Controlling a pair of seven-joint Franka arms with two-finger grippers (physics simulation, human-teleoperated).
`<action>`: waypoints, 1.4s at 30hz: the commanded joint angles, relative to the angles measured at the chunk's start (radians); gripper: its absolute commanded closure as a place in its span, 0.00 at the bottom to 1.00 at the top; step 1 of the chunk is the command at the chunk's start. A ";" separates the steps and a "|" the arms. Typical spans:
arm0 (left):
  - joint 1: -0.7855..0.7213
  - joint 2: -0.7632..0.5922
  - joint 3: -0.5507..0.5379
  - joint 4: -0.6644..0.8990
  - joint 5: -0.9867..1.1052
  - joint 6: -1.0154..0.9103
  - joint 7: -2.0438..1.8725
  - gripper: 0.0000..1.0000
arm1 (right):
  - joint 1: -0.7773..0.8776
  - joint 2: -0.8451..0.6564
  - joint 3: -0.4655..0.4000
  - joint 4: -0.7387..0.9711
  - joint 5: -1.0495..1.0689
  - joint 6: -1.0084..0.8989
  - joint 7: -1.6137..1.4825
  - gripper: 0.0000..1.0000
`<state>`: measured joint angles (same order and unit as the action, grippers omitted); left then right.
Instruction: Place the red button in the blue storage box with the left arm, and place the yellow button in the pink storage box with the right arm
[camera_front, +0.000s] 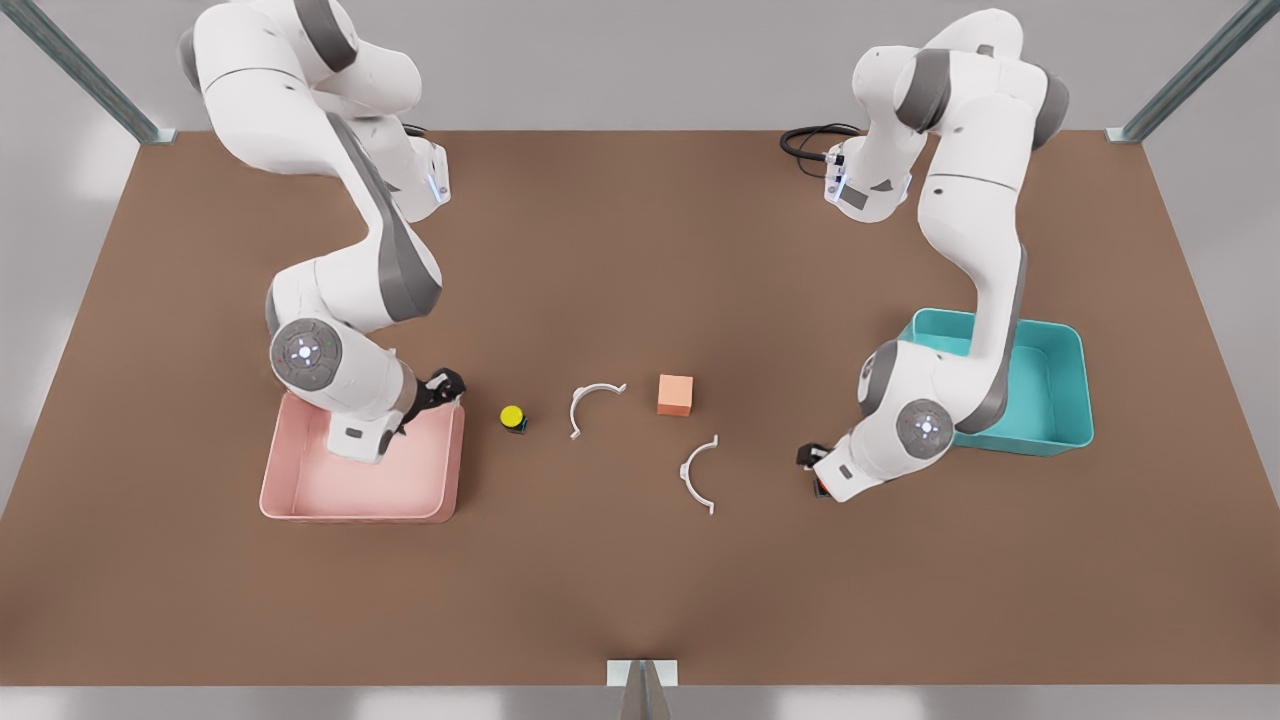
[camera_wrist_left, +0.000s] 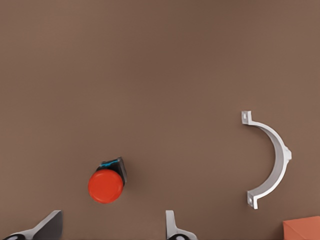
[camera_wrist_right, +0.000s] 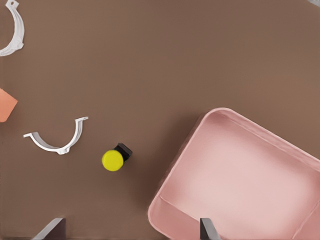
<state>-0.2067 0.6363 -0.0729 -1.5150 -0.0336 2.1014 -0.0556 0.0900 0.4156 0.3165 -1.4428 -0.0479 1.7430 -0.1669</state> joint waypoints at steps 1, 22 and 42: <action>0.001 0.025 0.001 -0.001 -0.012 0.086 -0.023 0.00 | 0.001 -0.011 0.055 -0.044 -0.056 0.119 0.076 0.00; 0.023 0.148 0.019 0.004 -0.034 0.112 -0.023 0.02 | -0.012 0.137 0.121 -0.449 -0.190 0.616 -0.138 0.00; 0.148 -0.198 0.136 0.013 -0.037 -0.304 0.322 0.54 | -0.042 0.190 0.121 -0.522 -0.314 0.793 -0.146 0.00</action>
<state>-0.0862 0.4575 0.0563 -1.5024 -0.0655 1.9710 -0.0311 0.0471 0.6049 0.4370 -1.9650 -0.3615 2.4907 -0.2823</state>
